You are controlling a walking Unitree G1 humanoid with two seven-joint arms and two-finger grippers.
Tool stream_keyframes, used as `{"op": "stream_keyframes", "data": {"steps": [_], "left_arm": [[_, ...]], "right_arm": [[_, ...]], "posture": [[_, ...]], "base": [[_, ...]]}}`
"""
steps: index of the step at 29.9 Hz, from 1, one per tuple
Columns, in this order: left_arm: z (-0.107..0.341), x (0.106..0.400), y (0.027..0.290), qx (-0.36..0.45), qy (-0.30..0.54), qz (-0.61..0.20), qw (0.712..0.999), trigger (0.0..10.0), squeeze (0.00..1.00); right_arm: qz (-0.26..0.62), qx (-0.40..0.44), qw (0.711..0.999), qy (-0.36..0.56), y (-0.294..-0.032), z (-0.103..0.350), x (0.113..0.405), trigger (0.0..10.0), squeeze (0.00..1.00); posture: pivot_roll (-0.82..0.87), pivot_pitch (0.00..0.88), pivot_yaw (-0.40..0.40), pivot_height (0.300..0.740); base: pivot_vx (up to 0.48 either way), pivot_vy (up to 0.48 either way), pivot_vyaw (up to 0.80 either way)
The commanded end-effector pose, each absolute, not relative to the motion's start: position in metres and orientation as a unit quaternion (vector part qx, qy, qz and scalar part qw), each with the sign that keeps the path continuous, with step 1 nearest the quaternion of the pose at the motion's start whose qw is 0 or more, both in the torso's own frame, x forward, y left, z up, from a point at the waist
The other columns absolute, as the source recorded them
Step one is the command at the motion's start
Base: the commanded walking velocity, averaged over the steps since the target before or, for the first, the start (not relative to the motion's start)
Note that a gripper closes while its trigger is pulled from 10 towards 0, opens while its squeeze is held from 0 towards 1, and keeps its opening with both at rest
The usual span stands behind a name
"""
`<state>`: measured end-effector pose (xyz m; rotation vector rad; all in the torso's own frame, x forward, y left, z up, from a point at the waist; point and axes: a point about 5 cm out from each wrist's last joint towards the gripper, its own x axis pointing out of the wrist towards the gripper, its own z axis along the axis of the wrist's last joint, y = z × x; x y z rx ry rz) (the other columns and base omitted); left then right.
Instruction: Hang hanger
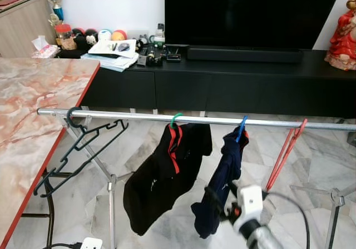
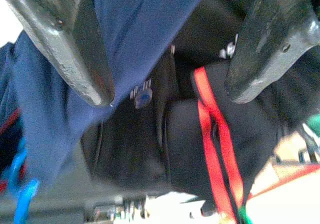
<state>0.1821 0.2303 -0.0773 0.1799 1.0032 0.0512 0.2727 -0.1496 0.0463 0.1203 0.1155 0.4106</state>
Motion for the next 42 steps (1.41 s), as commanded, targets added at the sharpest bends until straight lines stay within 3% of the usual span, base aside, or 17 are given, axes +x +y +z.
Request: {"op": "stream_keyframes", "data": {"steps": [1, 12, 26, 42], "left_arm": [[-0.079, 0.179, 0.231, 0.095, 0.488, 0.022, 0.867, 10.0, 0.00], [-0.079, 0.179, 0.230, 0.099, 0.490, 0.017, 0.866, 10.0, 0.00], [-0.079, 0.179, 0.229, 0.103, 0.491, 0.009, 0.865, 10.0, 0.00], [-0.079, 0.180, 0.229, 0.104, 0.488, 0.010, 0.867, 10.0, 0.00]], "right_arm": [[0.207, 0.079, 0.973, 0.067, -0.151, 0.045, 0.274, 10.0, 0.00], [0.167, 0.037, 0.971, 0.166, -0.151, 0.014, 0.286, 10.0, 0.00], [0.051, 0.020, 0.990, 0.126, -0.173, 0.028, 0.304, 10.0, 0.00], [0.060, 0.022, 0.987, 0.147, -0.166, 0.013, 0.292, 10.0, 0.00]], "posture": [[-0.04, 0.023, -0.008, 0.740], [-0.01, 0.028, -0.011, 0.740], [-0.02, 0.036, -0.015, 0.740], [-0.02, 0.037, -0.015, 0.740]], "base": [[0.000, 0.000, 0.00], [0.000, 0.000, 0.00], [0.000, 0.000, 0.00], [0.000, 0.000, 0.00]]}}
